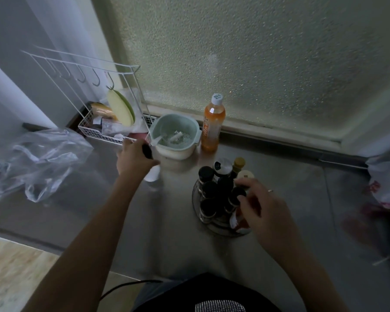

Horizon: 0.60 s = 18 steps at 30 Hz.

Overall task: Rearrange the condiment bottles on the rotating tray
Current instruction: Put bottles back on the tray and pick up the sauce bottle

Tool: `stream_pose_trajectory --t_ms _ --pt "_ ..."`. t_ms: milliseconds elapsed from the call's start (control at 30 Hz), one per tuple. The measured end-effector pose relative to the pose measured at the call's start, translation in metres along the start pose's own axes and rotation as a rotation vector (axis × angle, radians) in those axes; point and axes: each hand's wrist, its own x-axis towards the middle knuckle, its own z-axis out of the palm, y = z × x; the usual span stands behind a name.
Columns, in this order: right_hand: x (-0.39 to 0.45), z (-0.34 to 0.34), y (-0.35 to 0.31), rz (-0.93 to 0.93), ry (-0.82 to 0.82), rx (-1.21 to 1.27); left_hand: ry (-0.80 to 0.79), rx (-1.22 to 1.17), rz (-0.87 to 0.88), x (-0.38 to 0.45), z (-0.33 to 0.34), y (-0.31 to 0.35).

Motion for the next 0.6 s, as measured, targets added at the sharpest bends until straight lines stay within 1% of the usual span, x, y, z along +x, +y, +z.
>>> stream_pose_trajectory --t_ms 67,133,200,233,367,400,467,533,600 --pt "0.006 0.007 -0.011 -0.041 -0.034 0.033 0.015 -0.072 0.061 -0.021 -0.008 0.021" --pt "0.012 0.015 -0.023 -0.066 -0.108 0.078 0.031 -0.121 0.161 -0.045 -0.019 0.046" --pt "0.016 0.022 -0.033 -0.044 -0.162 0.11 0.024 -0.157 0.28 -0.073 -0.032 0.075" --pt "0.017 0.024 -0.036 -0.03 -0.156 0.111 0.016 -0.184 0.332 -0.086 -0.04 0.088" --pt "0.016 0.022 -0.037 0.034 0.062 0.092 -0.016 -0.267 0.449 -0.12 -0.06 0.124" --pt "0.015 0.018 -0.035 0.075 0.088 0.115 -0.031 -0.279 0.469 -0.124 -0.059 0.129" --pt "0.013 0.009 -0.027 0.122 0.075 0.127 -0.086 -0.287 0.516 -0.134 -0.054 0.137" --pt "0.014 0.0 -0.017 0.133 0.031 0.085 -0.177 -0.238 0.582 -0.14 -0.044 0.142" --pt "0.014 -0.01 -0.012 0.144 -0.054 0.042 -0.266 -0.175 0.659 -0.142 -0.035 0.144"
